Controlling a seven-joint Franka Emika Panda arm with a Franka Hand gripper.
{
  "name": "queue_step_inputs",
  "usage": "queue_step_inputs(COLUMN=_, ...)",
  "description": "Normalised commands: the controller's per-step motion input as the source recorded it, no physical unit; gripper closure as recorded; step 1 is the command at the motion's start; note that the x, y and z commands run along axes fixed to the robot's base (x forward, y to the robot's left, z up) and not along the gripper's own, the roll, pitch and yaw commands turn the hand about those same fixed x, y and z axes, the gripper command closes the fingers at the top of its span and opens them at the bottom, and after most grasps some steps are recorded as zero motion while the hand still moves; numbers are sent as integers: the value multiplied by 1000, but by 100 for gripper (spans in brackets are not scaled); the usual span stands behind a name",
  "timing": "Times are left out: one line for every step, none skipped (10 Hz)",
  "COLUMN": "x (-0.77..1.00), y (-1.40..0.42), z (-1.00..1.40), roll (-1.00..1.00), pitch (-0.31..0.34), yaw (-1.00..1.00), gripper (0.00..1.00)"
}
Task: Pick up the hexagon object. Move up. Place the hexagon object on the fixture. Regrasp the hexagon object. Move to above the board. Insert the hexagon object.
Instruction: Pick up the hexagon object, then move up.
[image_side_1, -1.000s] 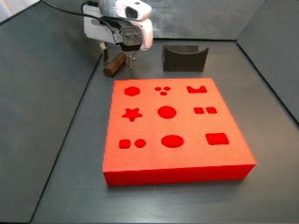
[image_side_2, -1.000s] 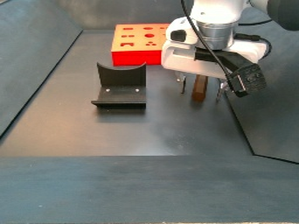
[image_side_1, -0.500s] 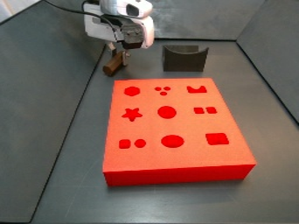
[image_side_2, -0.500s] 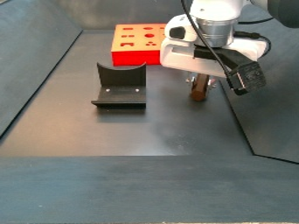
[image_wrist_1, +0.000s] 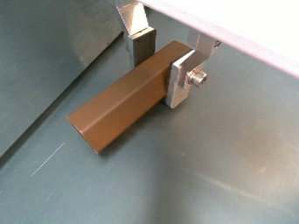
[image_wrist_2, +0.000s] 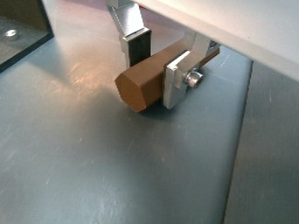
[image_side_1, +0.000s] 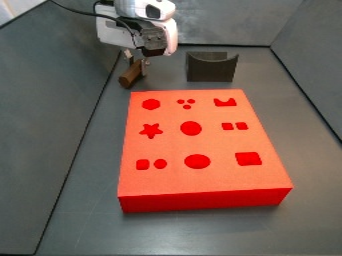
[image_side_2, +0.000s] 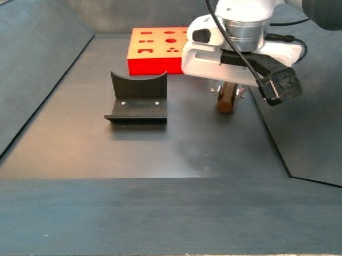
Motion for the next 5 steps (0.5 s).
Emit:
queue_step_inputs(x=0, y=0, z=0, roll=0, pitch=0, yaw=0, gripper=100)
queue_step_inputs(x=0, y=0, z=0, roll=0, pitch=0, yaw=0, gripper=100)
queue_step_inputs(x=0, y=0, z=833, roll=0, pitch=0, yaw=0, gripper=100)
queue_step_inputs(x=-45, y=-83, z=802, roll=-13, pitch=26, yaw=-37, gripper=100)
queue_step_inputs(x=-56, y=-67, z=700, roll=-19, pitch=32, yaw=-23, gripper=100)
